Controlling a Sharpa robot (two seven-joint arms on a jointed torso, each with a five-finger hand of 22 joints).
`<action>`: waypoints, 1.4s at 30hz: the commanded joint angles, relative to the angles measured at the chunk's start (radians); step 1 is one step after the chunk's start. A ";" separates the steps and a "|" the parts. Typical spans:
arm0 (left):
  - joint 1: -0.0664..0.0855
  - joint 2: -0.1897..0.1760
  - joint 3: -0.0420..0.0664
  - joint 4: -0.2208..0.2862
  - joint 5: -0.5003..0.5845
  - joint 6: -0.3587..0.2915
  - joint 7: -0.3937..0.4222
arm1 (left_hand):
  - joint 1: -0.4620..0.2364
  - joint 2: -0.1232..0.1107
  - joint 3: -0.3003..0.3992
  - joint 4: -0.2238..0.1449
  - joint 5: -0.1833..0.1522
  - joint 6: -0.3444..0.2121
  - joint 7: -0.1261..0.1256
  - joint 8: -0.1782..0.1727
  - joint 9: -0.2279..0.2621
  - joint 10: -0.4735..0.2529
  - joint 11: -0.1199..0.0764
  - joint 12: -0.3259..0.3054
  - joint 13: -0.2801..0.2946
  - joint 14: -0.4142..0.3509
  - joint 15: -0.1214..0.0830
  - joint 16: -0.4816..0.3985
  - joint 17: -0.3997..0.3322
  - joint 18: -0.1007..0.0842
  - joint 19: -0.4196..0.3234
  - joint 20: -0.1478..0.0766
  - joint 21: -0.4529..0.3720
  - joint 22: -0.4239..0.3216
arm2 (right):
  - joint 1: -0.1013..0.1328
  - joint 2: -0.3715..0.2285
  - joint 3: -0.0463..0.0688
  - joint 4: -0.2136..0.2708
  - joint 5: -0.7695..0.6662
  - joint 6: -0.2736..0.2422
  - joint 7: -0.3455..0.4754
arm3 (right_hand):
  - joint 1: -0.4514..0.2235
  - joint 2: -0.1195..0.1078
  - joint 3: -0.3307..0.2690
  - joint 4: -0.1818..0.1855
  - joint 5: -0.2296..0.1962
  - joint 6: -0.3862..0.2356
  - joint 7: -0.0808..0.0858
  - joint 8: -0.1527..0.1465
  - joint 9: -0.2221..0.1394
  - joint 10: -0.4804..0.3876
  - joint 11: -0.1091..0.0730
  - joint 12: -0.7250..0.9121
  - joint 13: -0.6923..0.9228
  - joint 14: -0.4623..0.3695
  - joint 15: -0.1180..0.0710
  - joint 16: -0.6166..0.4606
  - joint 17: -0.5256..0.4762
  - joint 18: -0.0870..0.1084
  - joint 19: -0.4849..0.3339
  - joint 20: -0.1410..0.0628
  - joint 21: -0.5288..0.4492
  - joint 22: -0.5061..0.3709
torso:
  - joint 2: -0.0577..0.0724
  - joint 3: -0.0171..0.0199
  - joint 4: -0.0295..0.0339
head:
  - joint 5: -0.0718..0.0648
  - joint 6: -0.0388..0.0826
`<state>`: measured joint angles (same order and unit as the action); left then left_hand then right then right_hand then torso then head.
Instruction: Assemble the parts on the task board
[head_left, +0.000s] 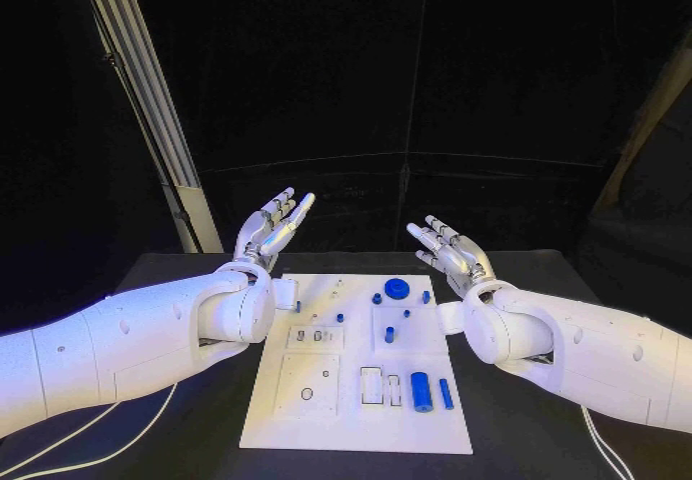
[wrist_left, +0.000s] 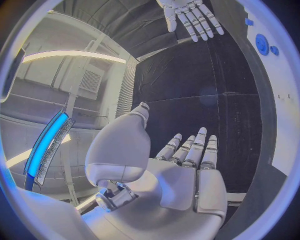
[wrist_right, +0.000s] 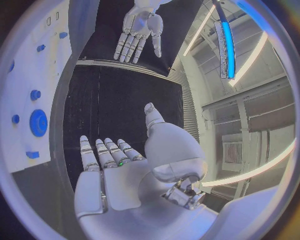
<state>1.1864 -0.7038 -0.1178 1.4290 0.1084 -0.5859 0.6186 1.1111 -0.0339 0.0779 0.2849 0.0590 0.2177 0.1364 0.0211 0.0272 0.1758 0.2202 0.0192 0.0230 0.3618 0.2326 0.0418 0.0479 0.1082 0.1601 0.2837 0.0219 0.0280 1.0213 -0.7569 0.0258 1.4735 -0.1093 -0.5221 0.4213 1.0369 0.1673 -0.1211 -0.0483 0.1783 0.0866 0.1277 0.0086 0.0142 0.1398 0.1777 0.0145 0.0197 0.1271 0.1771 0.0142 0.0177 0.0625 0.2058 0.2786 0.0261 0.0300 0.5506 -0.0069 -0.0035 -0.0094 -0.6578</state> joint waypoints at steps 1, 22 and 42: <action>0.004 0.002 -0.001 -0.004 0.041 0.081 0.071 | 0.021 0.000 0.001 0.007 0.005 0.008 0.124 0.007 0.001 0.001 0.011 0.004 0.001 0.011 0.001 0.007 0.001 0.018 0.001 0.009 0.007 0.001 | -0.001 0.004 0.004 -0.011 -0.095 0.168 -0.056 | 0.050 0.008 -0.010 -0.005 0.011 0.014 0.102 0.007 0.002 0.013 0.019 0.008 0.003 0.012 0.017 0.006 0.003 0.009 0.007 0.014 0.007 0.003 | 0.000 -0.0003 -0.0002 | 0.000 0.000; 0.003 -0.066 -0.009 0.016 0.029 0.149 0.067 | 0.097 0.013 0.006 -0.026 0.003 0.312 0.140 0.061 0.029 0.426 0.034 0.084 0.036 0.402 -0.012 0.153 0.054 0.032 0.475 0.005 0.188 0.092 | 0.013 -0.031 0.008 -0.095 -0.524 0.121 -0.027 | 0.297 -0.003 0.095 -0.239 0.020 0.792 0.100 0.129 0.060 0.854 0.001 0.122 0.038 0.924 -0.042 0.161 0.046 0.118 0.652 -0.029 0.234 0.082 | 0.014 0.0005 0.0031 | -0.009 -0.027; 0.003 -0.133 -0.012 0.161 0.041 0.327 0.054 | 0.215 0.049 -0.007 -0.212 0.000 0.712 0.087 0.104 0.040 0.837 -0.053 0.140 0.041 0.771 -0.121 0.209 0.104 0.076 0.802 -0.060 0.267 0.095 | 0.125 0.002 0.033 -0.143 -1.320 0.253 -0.376 | 0.316 -0.093 0.159 -0.244 0.020 0.952 0.024 0.092 0.052 1.110 -0.095 0.060 0.046 1.391 -0.191 0.391 0.151 0.121 1.017 -0.197 0.604 0.260 | 0.110 -0.0030 0.0321 | -0.050 -0.001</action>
<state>1.1877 -0.8362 -0.1301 1.5821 0.1473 -0.3077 0.6667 1.3276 0.0048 0.0719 0.0798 0.0618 0.9210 0.2241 0.1284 0.0677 1.0044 0.1660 0.1624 0.0647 1.1259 0.1109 0.2548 0.1508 0.1704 0.9528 0.2230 0.2892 0.1239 1.1432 -0.7576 0.0588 1.3263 -1.2111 -0.3295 0.1494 1.3536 0.0801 0.0328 -0.2926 0.2027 1.0373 0.1566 0.1034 0.0672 1.2456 0.0822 0.0771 0.0655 1.4651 -0.0105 0.3806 0.1567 0.1713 1.2157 0.0805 0.6220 0.2851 0.6372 -0.0079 0.0240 -0.0563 -0.6610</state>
